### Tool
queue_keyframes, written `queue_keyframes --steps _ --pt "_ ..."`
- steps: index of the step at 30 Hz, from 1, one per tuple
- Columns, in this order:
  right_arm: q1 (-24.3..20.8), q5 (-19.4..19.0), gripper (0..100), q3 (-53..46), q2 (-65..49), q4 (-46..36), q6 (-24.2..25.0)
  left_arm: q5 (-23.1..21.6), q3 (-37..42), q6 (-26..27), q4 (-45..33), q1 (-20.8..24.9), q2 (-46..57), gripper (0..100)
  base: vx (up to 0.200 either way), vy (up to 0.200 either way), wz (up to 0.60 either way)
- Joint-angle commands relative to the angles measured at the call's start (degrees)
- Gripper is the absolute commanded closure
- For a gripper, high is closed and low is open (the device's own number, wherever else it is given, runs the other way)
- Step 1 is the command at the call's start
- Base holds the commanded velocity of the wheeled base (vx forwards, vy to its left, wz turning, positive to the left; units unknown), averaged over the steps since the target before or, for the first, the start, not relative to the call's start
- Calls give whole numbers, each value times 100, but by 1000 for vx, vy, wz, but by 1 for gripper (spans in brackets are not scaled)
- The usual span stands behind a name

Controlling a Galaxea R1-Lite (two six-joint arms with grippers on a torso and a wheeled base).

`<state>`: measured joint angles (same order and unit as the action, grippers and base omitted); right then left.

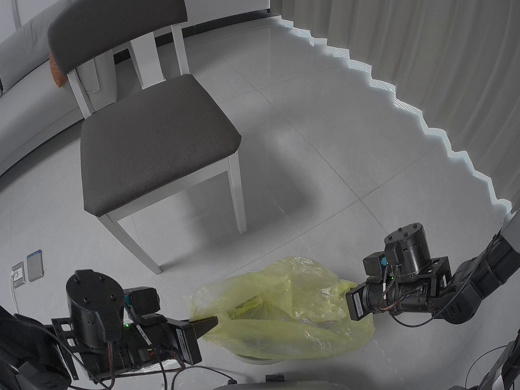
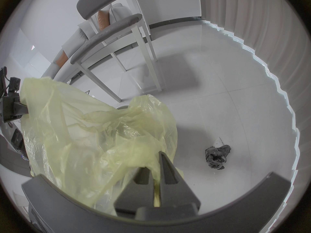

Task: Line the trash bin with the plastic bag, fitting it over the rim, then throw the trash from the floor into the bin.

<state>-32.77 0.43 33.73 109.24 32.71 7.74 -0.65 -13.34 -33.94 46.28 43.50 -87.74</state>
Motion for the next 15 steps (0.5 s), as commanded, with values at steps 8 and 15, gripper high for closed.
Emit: queue_keyframes --steps 8,15 --pt "-204 -78 100 -429 -263 -1 8 73 428 -51 -514 388 776 100 0 0 0" --pt "-379 -69 100 -912 -535 -10 17 161 551 -298 -945 801 1461 100 0 0 0"
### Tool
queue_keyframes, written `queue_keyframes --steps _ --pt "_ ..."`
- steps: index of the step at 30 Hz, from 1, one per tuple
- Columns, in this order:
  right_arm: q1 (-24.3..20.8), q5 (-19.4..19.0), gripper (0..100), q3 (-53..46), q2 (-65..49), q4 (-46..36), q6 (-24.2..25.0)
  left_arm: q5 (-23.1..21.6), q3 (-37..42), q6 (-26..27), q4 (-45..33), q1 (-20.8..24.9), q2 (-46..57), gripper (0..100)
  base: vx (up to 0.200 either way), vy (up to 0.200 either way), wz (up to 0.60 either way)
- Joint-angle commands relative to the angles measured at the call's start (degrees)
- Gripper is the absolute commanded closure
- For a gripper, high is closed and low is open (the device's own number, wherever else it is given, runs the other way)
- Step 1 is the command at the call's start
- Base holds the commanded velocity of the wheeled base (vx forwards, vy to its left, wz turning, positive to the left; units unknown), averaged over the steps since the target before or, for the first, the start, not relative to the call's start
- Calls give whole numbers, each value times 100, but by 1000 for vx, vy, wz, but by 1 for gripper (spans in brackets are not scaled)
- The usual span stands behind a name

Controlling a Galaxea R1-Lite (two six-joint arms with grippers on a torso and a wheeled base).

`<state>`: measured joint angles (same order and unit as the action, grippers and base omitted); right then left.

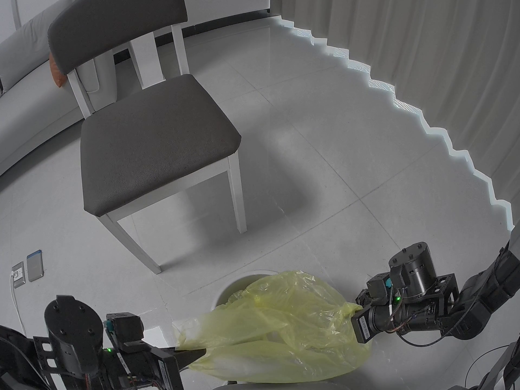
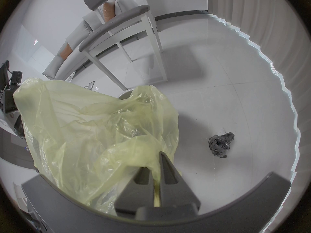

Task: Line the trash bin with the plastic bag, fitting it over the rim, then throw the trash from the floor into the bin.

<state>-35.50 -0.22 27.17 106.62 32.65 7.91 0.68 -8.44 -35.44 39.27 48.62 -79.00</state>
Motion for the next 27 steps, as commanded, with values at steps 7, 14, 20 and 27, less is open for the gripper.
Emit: queue_keyframes --steps 7,14,20,27 --pt "-115 -13 100 -415 -414 -83 -27 46 26 -165 -657 465 833 100 0 0 0" --pt "-71 -4 100 113 26 -30 -9 -33 -27 -130 -552 -19 25 100 0 0 0" --pt "8 -4 100 631 685 -4 0 -455 -211 -25 187 -836 -977 100 0 0 0" --pt "377 -145 100 1132 1151 -13 -53 -815 -334 450 1285 -1522 -1733 100 0 0 0"
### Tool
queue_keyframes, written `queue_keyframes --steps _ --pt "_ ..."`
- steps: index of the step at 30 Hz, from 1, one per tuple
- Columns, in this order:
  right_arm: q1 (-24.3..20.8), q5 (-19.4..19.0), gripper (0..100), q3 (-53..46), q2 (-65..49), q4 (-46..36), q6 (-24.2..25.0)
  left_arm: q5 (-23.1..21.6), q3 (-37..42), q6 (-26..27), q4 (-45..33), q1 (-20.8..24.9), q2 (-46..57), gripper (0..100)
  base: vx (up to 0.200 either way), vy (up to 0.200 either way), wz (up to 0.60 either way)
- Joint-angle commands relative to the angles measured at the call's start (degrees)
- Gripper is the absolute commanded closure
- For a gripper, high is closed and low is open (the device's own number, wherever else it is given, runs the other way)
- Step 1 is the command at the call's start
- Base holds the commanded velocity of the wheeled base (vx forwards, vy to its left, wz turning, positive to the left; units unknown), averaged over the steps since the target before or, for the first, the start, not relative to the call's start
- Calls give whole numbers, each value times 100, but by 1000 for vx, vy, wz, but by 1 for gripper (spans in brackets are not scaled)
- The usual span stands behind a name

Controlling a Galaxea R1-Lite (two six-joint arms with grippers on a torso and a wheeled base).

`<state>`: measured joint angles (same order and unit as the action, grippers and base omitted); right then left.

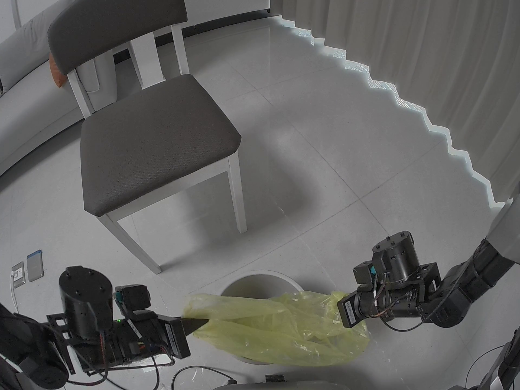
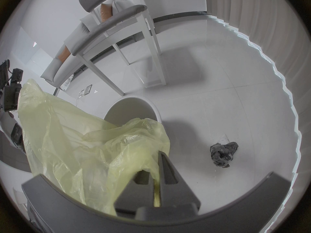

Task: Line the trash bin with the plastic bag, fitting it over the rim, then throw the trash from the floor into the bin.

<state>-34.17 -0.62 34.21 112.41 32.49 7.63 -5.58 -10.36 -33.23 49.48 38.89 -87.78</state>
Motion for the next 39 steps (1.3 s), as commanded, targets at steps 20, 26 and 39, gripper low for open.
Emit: queue_keyframes --steps 20,26,39 --pt "367 -316 100 517 1635 188 -25 -865 764 273 1749 -971 -2533 100 0 0 0" --pt "323 -289 100 183 2145 1181 -7 -865 1036 265 2988 -1252 -3175 100 0 0 0" --pt "235 -281 100 174 2259 1445 -42 -1050 1036 1680 3691 -1709 -3913 100 0 0 0"
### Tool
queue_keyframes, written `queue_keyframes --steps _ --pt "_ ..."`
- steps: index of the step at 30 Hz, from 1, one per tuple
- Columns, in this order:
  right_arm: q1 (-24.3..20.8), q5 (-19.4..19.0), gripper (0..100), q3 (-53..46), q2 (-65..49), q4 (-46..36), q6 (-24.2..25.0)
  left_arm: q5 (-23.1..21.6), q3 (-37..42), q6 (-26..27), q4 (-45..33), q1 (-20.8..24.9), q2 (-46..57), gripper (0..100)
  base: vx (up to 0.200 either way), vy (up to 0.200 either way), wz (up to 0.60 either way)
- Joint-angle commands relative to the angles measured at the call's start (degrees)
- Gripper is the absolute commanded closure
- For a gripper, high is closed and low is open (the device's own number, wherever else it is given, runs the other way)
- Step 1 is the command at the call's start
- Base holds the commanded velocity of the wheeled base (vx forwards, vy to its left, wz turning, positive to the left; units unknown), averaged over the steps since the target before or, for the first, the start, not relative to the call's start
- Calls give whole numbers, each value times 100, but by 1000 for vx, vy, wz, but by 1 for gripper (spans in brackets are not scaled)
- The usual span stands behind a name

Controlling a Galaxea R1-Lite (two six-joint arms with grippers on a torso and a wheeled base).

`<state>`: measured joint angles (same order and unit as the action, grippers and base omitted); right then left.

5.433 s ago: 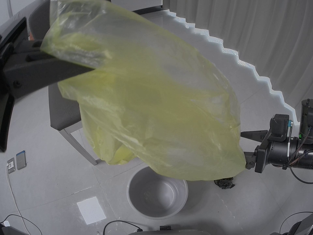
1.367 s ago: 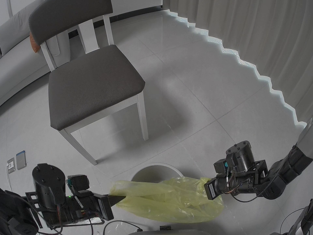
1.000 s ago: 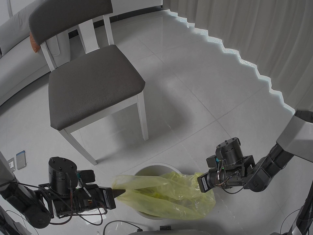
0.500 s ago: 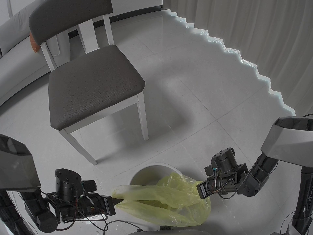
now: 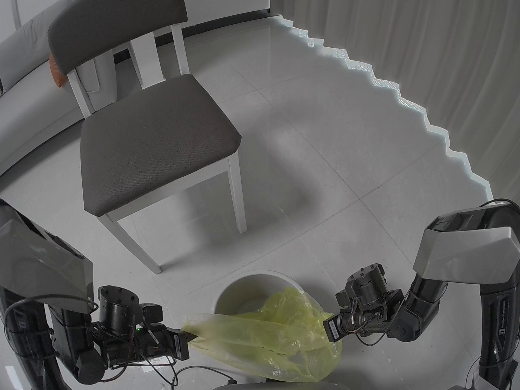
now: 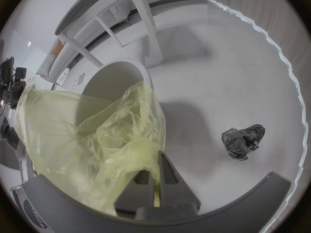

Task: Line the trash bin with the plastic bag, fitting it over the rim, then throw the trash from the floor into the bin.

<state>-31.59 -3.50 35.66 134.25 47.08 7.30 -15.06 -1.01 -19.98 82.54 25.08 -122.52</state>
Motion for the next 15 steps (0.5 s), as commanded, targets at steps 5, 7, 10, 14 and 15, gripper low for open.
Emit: queue_keyframes --steps 5,7,10,14,15 --pt "21 -2 100 196 57 3 -10 -243 101 548 746 -512 -624 100 0 0 0" --pt "30 -2 100 266 57 -23 -1 -252 101 680 746 -592 -668 100 0 0 0" --pt "12 -2 100 301 75 -23 -10 -252 101 732 746 -644 -704 100 0 0 0" --pt "12 -2 100 328 110 -23 -18 -252 101 741 746 -574 -712 100 0 0 0" --pt "12 -2 100 328 110 -23 -18 -243 101 741 746 -556 -712 100 0 0 0"
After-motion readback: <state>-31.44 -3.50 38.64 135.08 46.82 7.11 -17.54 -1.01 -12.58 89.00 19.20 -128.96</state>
